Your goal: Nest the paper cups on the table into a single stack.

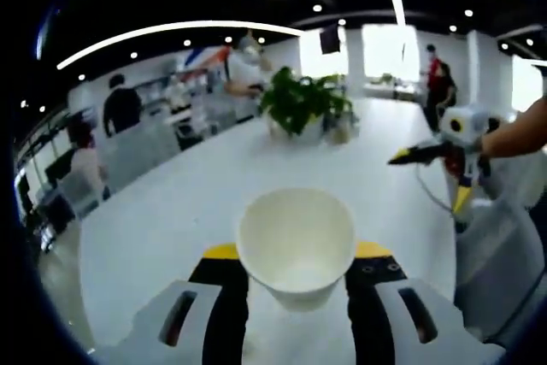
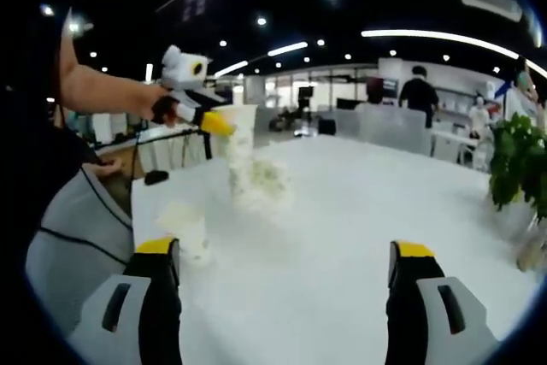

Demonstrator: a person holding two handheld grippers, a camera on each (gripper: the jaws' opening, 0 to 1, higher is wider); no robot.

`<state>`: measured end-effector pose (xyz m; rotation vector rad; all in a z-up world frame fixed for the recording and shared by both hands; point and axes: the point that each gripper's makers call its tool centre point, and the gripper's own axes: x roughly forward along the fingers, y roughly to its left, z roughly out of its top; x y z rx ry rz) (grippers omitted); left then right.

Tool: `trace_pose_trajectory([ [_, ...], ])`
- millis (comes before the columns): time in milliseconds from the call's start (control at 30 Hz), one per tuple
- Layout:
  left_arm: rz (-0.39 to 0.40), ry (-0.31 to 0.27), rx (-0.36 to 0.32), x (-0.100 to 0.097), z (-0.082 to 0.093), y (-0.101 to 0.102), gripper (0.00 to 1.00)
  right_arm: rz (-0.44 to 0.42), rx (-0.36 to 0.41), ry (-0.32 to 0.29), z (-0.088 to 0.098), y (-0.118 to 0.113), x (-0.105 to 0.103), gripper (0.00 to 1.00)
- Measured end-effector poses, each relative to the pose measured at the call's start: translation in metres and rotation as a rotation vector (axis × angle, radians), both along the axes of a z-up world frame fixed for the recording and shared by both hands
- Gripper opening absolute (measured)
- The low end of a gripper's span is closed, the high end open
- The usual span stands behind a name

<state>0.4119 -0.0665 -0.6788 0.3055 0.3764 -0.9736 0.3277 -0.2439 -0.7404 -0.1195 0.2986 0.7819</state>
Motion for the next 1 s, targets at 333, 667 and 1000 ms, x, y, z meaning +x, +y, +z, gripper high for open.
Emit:
trace_pose_trajectory([
  [333, -0.054, -0.006, -0.022, -0.018, 0.01, -0.019, 0.43, -0.003, 0.011, 0.0, 0.007, 0.001, 0.002, 1.0],
  [667, -0.082, -0.017, -0.037, -0.038, 0.022, -0.025, 0.43, -0.01, 0.023, 0.0, 0.008, 0.001, 0.003, 1.0],
  [1000, -0.113, -0.027, -0.045, -0.063, 0.029, -0.031, 0.43, -0.012, 0.026, 0.0, 0.009, 0.002, 0.001, 1.0],
])
